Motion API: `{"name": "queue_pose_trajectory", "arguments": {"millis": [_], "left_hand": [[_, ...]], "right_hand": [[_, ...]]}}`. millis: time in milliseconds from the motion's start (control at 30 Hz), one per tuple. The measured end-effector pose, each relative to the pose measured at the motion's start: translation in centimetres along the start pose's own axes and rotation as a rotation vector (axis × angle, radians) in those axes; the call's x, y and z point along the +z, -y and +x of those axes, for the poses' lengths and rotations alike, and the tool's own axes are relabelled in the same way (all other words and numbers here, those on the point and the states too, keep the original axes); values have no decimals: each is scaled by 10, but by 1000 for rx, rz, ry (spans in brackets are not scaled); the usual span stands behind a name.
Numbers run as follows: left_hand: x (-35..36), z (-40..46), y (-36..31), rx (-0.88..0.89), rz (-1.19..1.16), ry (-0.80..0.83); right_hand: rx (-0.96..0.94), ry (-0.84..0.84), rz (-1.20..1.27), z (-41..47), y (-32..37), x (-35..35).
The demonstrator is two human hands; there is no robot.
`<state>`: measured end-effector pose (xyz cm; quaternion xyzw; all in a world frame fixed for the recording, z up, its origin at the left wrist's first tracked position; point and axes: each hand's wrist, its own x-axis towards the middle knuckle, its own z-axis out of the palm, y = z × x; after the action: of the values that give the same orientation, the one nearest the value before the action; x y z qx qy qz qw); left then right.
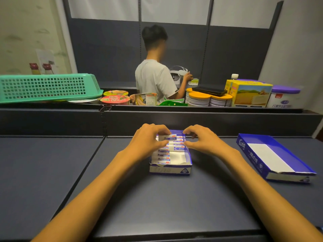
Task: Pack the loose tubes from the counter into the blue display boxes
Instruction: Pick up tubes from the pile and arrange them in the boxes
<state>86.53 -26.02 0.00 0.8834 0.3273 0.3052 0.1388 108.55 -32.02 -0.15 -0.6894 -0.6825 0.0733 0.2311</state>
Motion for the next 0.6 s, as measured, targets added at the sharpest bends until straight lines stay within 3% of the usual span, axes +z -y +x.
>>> {"name": "queue_pose_trajectory", "arguments": {"millis": [233, 600], "left_hand": [[24, 18, -20, -32, -137, 143], [37, 16, -15, -10, -12, 169]], "right_hand": [[40, 86, 114, -5, -5, 3], [50, 91, 192, -8, -11, 3]]}}
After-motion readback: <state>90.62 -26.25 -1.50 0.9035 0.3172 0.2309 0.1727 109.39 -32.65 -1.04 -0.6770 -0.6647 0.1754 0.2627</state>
